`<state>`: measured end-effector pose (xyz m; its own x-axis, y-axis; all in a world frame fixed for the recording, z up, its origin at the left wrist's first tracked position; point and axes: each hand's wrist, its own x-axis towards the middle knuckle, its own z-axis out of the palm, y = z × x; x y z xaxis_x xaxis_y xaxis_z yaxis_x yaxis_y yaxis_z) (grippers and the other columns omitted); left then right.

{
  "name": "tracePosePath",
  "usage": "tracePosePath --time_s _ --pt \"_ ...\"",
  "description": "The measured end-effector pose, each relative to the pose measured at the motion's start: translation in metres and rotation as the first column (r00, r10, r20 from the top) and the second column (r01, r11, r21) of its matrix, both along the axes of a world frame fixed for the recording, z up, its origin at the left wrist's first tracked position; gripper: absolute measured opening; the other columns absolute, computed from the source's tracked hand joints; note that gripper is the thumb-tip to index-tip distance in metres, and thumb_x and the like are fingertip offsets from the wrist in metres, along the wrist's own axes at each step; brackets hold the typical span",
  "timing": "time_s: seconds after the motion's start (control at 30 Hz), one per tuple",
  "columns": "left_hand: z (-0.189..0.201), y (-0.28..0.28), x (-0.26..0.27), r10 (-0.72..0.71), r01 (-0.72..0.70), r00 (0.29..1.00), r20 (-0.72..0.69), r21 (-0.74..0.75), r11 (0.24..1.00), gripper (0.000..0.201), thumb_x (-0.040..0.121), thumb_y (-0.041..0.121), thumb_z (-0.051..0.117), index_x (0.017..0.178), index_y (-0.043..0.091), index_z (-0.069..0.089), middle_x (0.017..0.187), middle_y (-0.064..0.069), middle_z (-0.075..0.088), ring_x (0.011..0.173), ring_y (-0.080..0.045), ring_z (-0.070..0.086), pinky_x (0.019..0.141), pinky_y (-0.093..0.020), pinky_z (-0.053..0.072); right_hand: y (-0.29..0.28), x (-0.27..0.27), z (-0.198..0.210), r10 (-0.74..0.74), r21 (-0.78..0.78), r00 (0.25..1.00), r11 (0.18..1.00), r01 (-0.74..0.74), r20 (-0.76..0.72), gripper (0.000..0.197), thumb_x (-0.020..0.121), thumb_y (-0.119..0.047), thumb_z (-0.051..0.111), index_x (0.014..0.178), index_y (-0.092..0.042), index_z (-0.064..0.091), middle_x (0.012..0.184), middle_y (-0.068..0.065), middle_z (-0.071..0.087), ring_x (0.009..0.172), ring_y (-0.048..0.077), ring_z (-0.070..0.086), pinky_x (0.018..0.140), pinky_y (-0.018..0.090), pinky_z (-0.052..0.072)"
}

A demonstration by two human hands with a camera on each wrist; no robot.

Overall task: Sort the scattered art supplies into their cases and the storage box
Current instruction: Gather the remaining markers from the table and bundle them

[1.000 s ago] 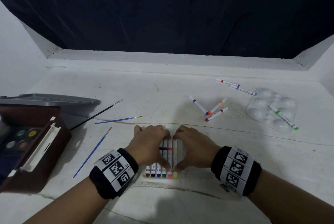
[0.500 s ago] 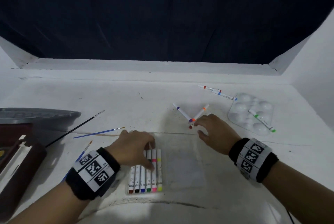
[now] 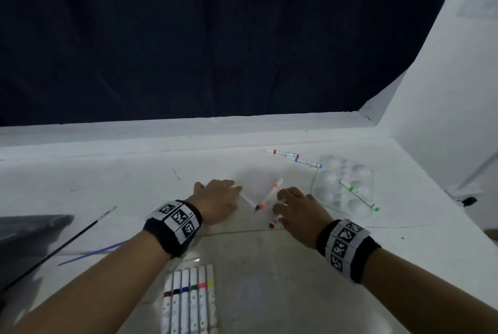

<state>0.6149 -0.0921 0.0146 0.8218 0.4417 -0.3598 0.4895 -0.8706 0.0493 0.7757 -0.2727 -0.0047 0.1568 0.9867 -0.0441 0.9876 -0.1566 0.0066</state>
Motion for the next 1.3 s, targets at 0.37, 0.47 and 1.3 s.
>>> tracePosePath --time_s 0.37,0.47,1.3 --pt "0.002 0.002 -0.008 -0.16 0.139 0.986 0.056 0.278 0.951 0.02 0.094 0.013 0.049 0.105 0.027 0.059 0.103 0.007 0.056 0.101 -0.021 0.056 0.08 -0.037 0.018 -0.018 0.008 0.001 -0.021 0.091 0.998 0.996 0.026 -0.054 0.011 0.096 -0.024 0.053 0.106 -0.021 0.059 0.102 0.001 0.063 0.096 0.026 0.059 0.077 0.036 0.042" --pt "0.004 -0.001 -0.02 -0.125 0.102 0.987 0.1 0.217 0.971 0.016 0.093 0.014 0.049 0.1 0.026 0.058 0.099 0.009 0.051 0.101 -0.02 0.054 0.084 -0.037 0.023 -0.026 -0.002 0.01 -0.088 0.12 0.976 0.986 0.114 -0.201 0.015 0.102 -0.031 0.042 0.112 -0.022 0.05 0.103 0.0 0.065 0.091 0.025 0.061 0.076 0.033 0.043" --pt "0.024 -0.116 -0.145 0.765 -0.011 0.333 0.551 -0.809 0.588 0.034 0.076 0.007 0.082 0.106 0.021 0.072 0.073 -0.01 0.066 0.071 -0.018 0.068 0.078 -0.025 0.053 -0.052 -0.08 0.013 0.059 0.226 0.449 0.918 0.327 -0.891 0.01 0.085 -0.025 0.073 0.08 -0.026 0.064 0.083 -0.001 0.068 0.079 0.019 0.066 0.063 0.033 0.053"
